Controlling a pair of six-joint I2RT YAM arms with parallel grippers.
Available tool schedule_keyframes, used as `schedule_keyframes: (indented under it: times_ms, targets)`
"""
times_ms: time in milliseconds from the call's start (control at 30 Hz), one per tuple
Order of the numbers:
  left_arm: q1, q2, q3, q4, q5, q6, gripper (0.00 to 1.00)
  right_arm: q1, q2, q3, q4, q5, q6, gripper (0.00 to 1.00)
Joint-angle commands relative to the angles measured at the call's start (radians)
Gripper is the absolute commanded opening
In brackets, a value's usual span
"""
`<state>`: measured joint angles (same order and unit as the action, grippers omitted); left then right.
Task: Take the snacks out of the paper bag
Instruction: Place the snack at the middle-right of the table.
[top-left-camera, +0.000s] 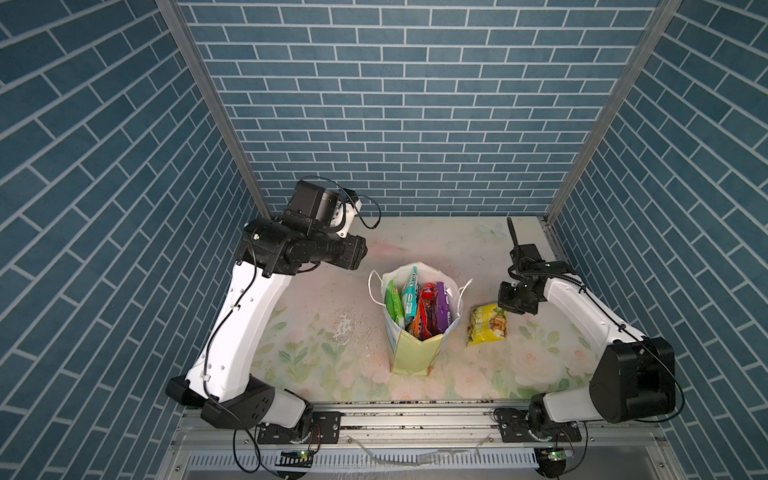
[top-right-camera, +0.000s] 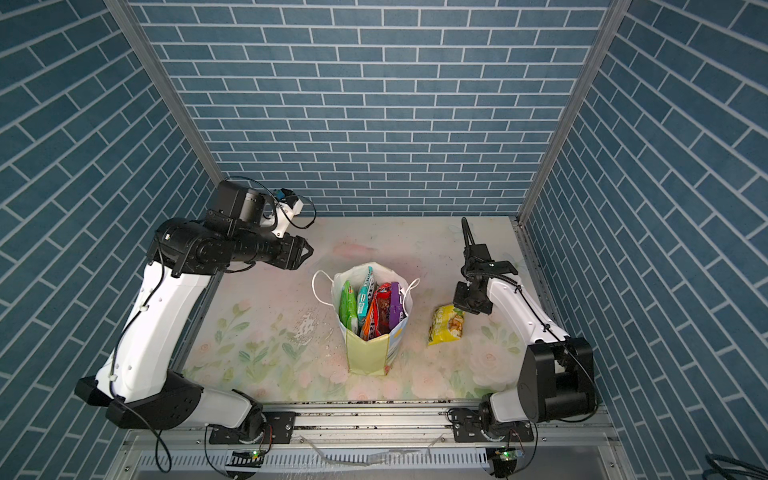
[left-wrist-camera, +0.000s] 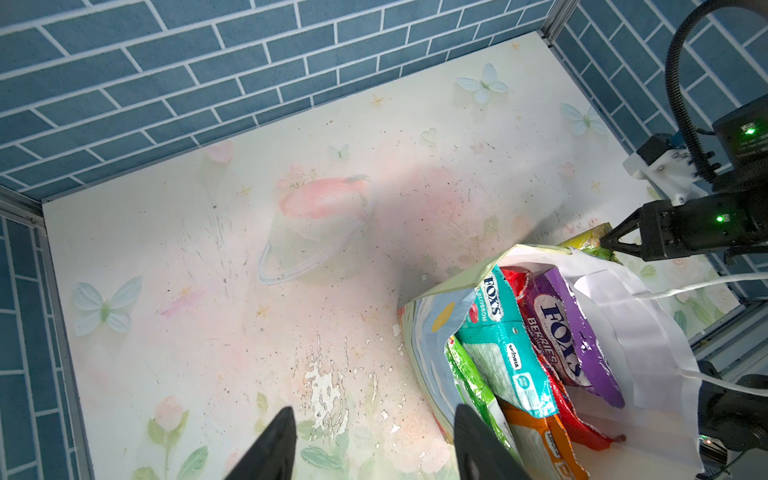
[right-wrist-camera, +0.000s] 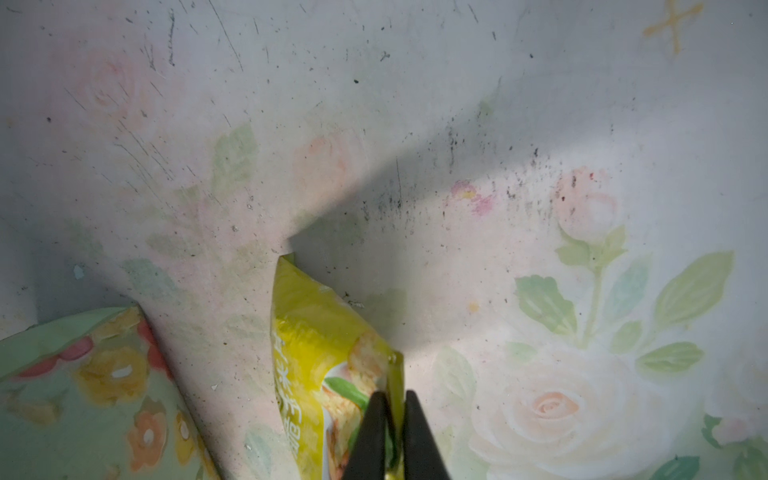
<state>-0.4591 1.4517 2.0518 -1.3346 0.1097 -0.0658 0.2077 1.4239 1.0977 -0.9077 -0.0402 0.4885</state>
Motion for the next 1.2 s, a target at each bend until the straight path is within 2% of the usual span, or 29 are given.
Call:
schedule_keyframes:
  times_ms: [0, 67, 133, 267, 367, 800, 967, 1167]
  targets:
    - [-0.016, 0.002, 0.03, -0.053, -0.002, 0.012, 0.62, -0.008, -0.022, 0.043, -0.049, 0.012, -0.032, 0.22]
    - [-0.028, 0.011, 0.036, -0.064, -0.003, 0.012, 0.62, -0.011, -0.022, 0.07, -0.071, 0.02, -0.043, 0.29]
    - [-0.042, 0.023, 0.046, -0.083, -0.005, 0.014, 0.62, -0.013, -0.02, 0.095, -0.094, 0.036, -0.052, 0.32]
    - [-0.073, 0.055, 0.106, -0.127, -0.018, 0.02, 0.62, -0.017, -0.03, 0.14, -0.144, 0.074, -0.062, 0.32]
    - [-0.1, 0.061, 0.149, -0.136, -0.023, 0.02, 0.62, -0.021, -0.047, 0.177, -0.162, 0.055, -0.061, 0.32]
    - [-0.176, 0.095, 0.149, -0.124, 0.032, 0.003, 0.62, -0.019, -0.053, 0.37, -0.259, 0.025, -0.052, 0.32]
    - [-0.228, 0.102, 0.113, -0.094, 0.055, 0.009, 0.61, -0.02, -0.106, 0.353, -0.246, 0.014, -0.026, 0.32]
    - [-0.339, 0.106, 0.083, -0.094, -0.006, -0.02, 0.61, -0.019, -0.184, 0.271, -0.192, -0.029, 0.025, 0.32]
